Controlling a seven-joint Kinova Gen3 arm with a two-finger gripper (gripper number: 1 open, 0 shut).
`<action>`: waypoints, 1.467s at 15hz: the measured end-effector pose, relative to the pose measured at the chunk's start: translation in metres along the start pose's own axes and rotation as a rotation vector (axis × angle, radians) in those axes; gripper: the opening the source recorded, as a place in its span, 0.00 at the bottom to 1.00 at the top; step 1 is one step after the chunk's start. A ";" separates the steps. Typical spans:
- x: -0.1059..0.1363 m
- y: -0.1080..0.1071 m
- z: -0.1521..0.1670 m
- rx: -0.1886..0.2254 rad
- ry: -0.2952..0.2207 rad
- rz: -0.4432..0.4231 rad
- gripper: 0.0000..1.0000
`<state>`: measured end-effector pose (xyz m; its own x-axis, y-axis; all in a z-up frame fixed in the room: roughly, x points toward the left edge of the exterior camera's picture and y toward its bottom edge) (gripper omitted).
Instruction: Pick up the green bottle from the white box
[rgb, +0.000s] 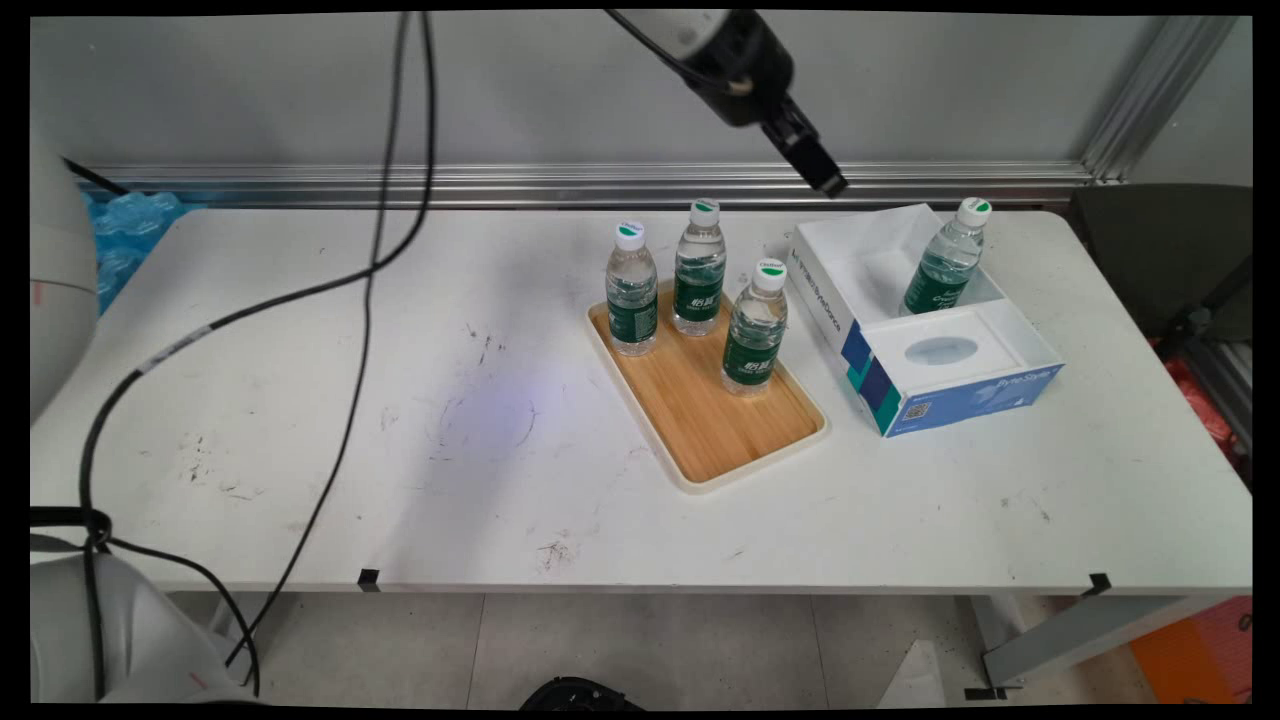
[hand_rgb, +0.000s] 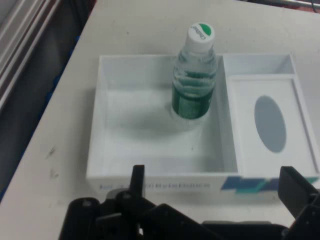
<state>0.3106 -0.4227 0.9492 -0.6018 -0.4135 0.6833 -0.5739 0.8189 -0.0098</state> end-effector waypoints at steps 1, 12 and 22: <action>0.001 0.000 0.012 -0.003 0.004 0.002 1.00; 0.016 0.004 0.151 -0.010 0.027 0.002 1.00; 0.024 0.006 0.229 0.014 0.022 -0.017 1.00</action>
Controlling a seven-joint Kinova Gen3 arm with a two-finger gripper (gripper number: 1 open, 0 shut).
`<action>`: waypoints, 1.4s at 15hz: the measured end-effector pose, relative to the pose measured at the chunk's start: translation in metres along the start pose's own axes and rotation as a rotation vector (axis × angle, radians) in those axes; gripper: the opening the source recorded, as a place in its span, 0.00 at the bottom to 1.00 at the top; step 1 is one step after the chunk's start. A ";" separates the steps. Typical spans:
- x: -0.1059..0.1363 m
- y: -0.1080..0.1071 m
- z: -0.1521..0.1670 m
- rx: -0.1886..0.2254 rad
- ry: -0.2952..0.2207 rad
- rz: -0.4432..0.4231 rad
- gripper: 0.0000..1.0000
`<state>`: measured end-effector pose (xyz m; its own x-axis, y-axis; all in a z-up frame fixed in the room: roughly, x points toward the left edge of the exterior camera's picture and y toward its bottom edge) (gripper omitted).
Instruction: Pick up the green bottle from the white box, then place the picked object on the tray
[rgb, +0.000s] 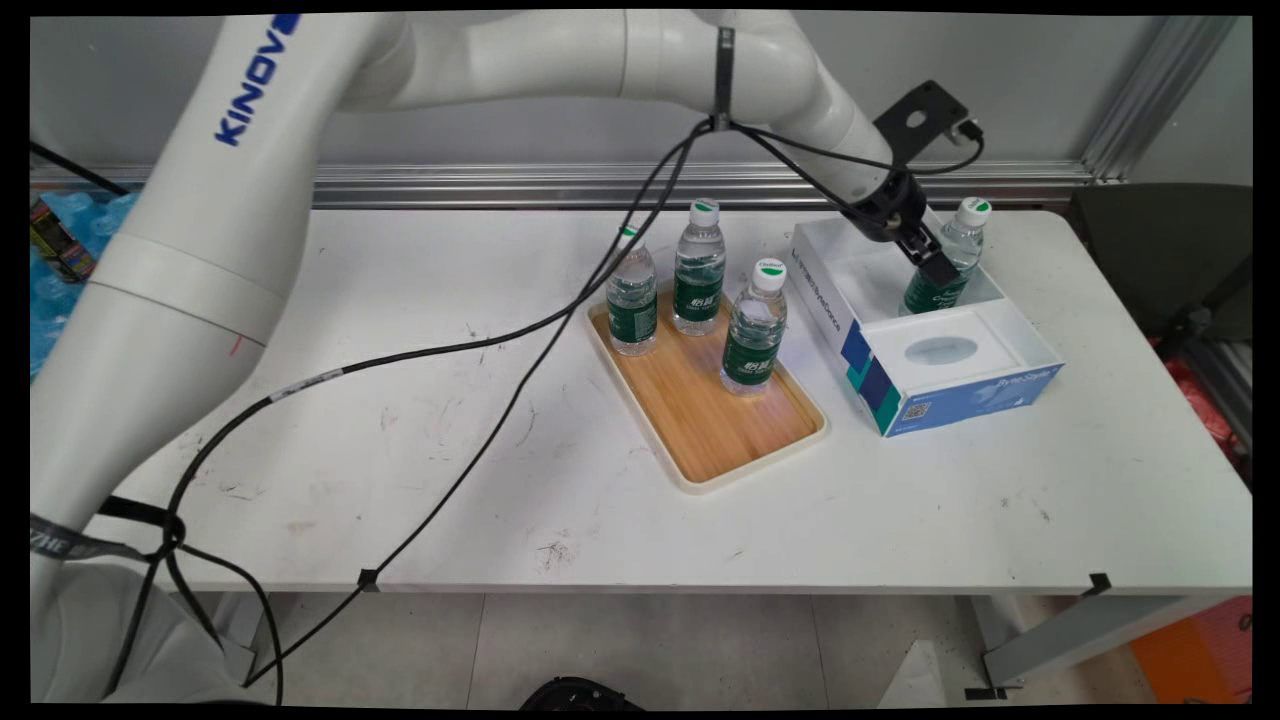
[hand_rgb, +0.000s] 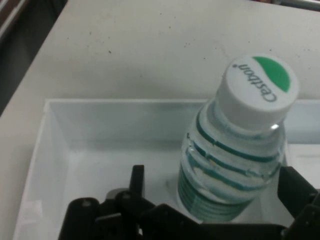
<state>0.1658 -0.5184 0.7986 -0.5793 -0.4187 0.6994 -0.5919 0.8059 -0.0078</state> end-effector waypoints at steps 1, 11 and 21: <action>0.000 0.000 0.004 0.000 0.000 -0.004 1.00; 0.002 0.002 0.031 -0.010 0.001 -0.041 0.00; 0.021 0.005 0.005 -0.028 0.030 -0.034 0.00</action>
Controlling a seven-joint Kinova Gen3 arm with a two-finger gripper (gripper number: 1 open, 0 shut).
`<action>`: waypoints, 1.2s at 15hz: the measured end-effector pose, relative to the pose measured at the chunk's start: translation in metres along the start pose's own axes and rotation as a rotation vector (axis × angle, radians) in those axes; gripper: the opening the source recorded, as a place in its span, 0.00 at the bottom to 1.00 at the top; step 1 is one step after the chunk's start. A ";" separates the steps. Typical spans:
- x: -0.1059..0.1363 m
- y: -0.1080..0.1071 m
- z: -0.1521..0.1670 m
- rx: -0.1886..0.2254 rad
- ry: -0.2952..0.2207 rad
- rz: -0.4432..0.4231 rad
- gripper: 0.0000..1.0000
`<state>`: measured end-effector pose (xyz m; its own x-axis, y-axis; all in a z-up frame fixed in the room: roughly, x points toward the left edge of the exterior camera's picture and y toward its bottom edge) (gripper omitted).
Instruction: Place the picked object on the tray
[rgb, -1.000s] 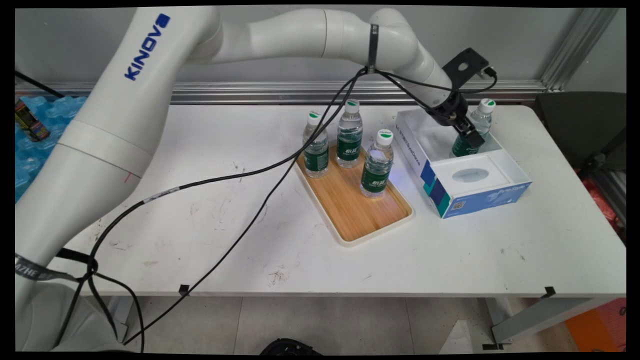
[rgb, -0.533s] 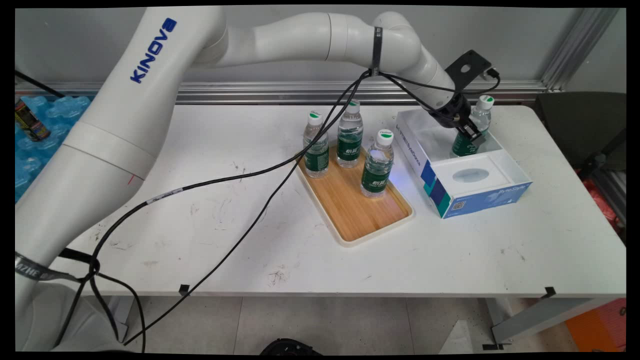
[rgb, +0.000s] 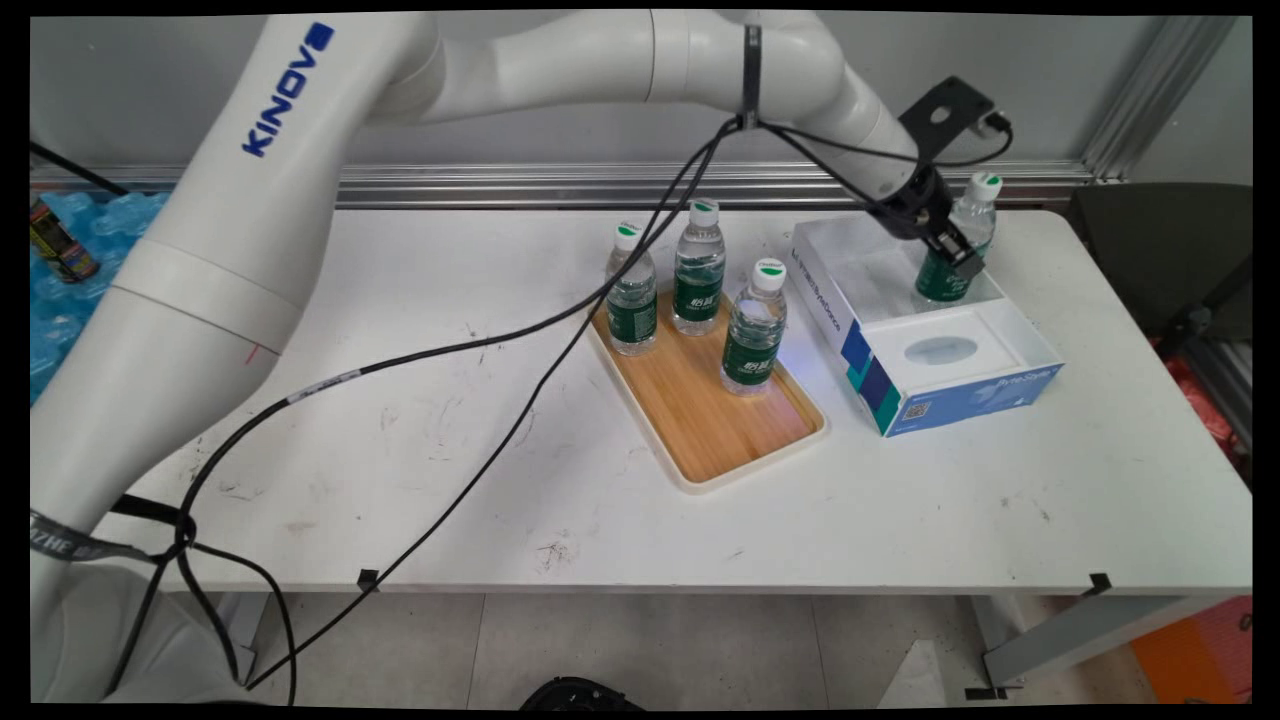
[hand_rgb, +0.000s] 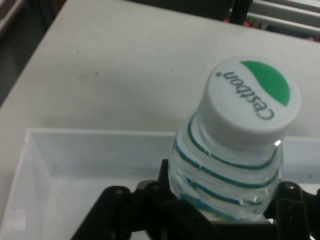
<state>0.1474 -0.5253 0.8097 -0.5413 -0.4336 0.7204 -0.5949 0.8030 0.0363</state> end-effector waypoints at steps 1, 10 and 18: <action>0.004 0.000 -0.006 -0.001 0.005 0.005 0.00; 0.042 0.007 -0.105 -0.012 0.063 0.053 0.00; 0.053 0.005 -0.201 -0.021 0.136 0.062 0.00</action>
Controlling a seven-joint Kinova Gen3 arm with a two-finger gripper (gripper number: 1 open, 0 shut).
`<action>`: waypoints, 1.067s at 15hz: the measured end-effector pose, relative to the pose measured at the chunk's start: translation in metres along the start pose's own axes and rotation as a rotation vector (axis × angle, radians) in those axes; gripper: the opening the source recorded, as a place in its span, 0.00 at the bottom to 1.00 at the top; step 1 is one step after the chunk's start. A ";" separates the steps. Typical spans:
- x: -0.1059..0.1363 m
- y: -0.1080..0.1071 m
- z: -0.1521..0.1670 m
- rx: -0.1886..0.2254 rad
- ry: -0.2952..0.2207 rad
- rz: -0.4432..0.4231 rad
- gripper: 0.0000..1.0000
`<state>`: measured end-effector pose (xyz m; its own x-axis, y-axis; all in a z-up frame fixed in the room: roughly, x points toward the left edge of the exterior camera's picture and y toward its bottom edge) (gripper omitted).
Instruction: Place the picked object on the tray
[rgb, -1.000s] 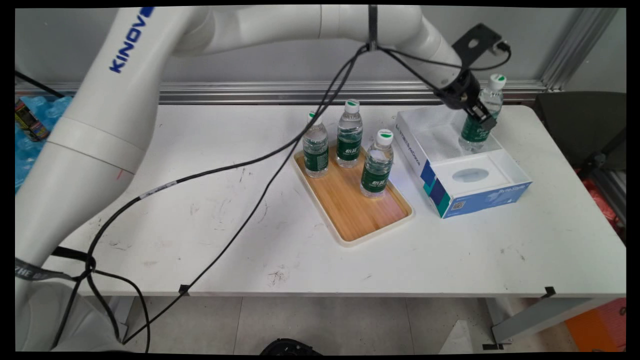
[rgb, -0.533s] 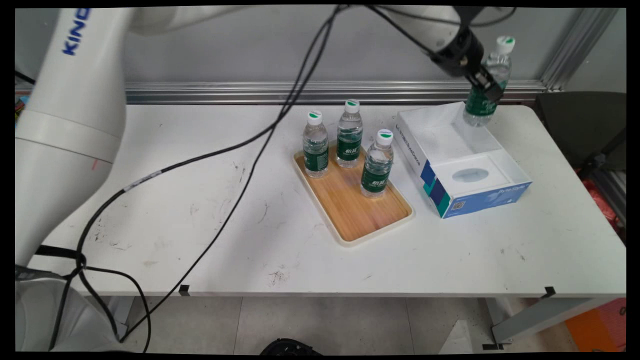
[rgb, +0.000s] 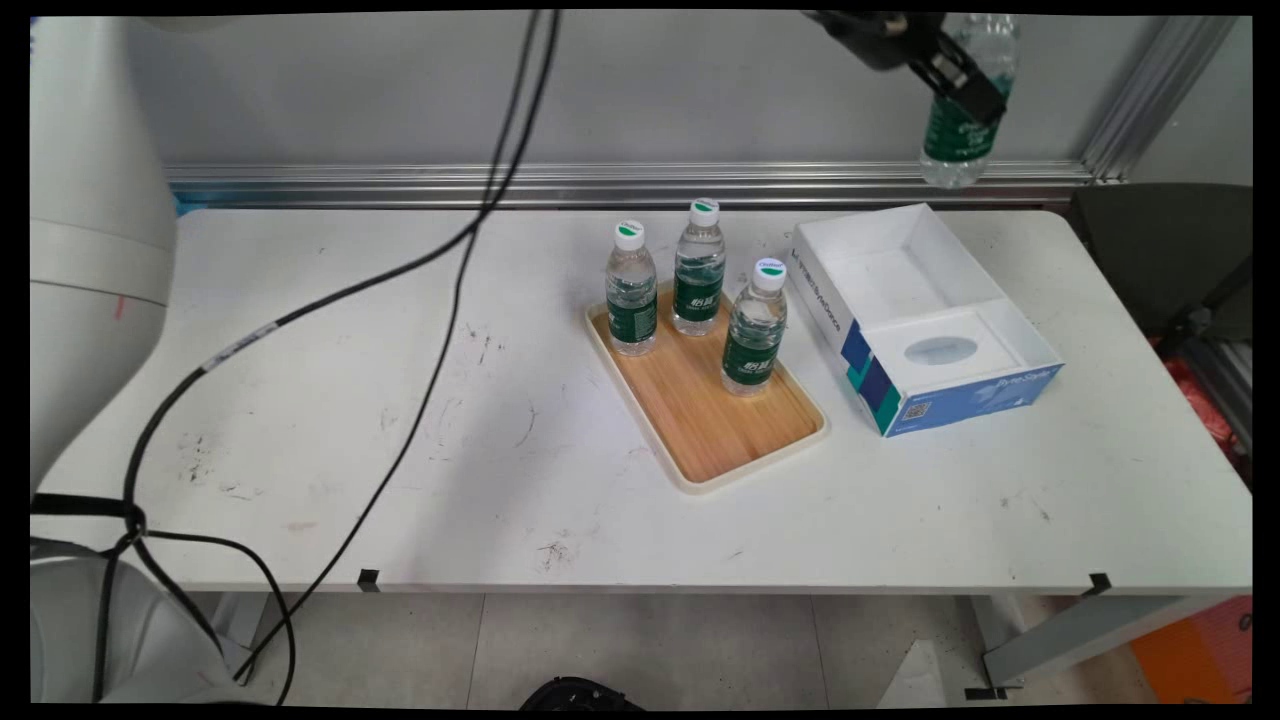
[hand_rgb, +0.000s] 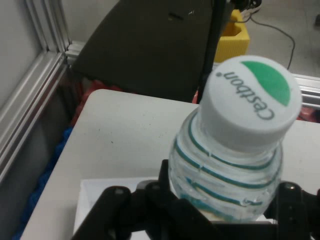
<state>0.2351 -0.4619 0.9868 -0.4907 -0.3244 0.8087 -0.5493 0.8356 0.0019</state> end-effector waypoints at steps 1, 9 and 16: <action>0.001 0.000 -0.012 -0.004 0.001 0.000 0.00; -0.012 0.006 -0.115 -0.068 -0.088 -0.003 0.00; -0.049 0.009 -0.185 -0.114 -0.215 0.006 0.00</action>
<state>0.3793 -0.3570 1.0558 -0.6329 -0.3962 0.6651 -0.4724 0.8783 0.0736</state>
